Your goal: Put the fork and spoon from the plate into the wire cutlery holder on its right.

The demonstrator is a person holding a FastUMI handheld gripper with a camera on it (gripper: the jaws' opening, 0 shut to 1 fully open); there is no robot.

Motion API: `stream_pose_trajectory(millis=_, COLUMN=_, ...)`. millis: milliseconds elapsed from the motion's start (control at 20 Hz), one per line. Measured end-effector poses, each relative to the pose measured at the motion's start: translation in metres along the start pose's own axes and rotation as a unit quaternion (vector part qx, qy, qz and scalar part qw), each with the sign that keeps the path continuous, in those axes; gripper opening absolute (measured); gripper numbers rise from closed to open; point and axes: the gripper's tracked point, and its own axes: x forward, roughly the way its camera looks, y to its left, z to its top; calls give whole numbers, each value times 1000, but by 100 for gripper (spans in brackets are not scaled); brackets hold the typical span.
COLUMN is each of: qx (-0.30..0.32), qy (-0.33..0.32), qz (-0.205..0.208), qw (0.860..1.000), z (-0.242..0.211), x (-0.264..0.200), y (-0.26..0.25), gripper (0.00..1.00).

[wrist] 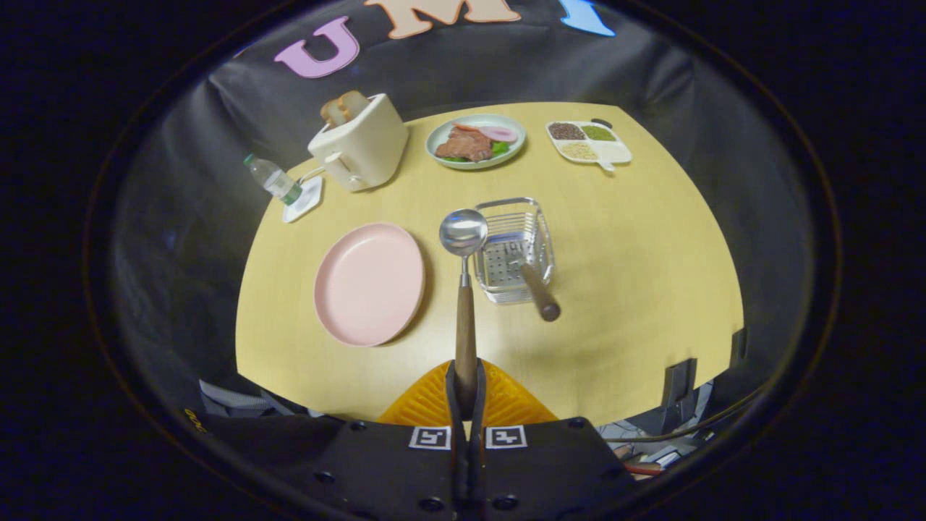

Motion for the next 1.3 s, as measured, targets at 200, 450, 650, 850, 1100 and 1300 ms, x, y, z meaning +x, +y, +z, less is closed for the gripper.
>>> stream_pose_trajectory(millis=200, qx=31, qy=26, qz=8, qw=999, z=1, x=4, y=-13, gripper=4)
stream_pose_trajectory(millis=450, qx=35, qy=43, qz=5, qw=998, z=5, x=9, y=-23, gripper=4)
stream_pose_trajectory(millis=650, qx=39, qy=43, qz=12, qw=998, z=9, x=12, y=-21, gripper=7)
stream_pose_trajectory(millis=850, qx=60, qy=18, qz=20, qw=998, z=24, x=7, y=-16, gripper=20)
stream_pose_trajectory(millis=1100, qx=47, qy=-11, qz=22, qw=999, z=24, x=-7, y=-15, gripper=65)
stream_pose_trajectory(millis=1300, qx=60, qy=-41, qz=28, qw=997, z=25, x=-16, y=-12, gripper=100)
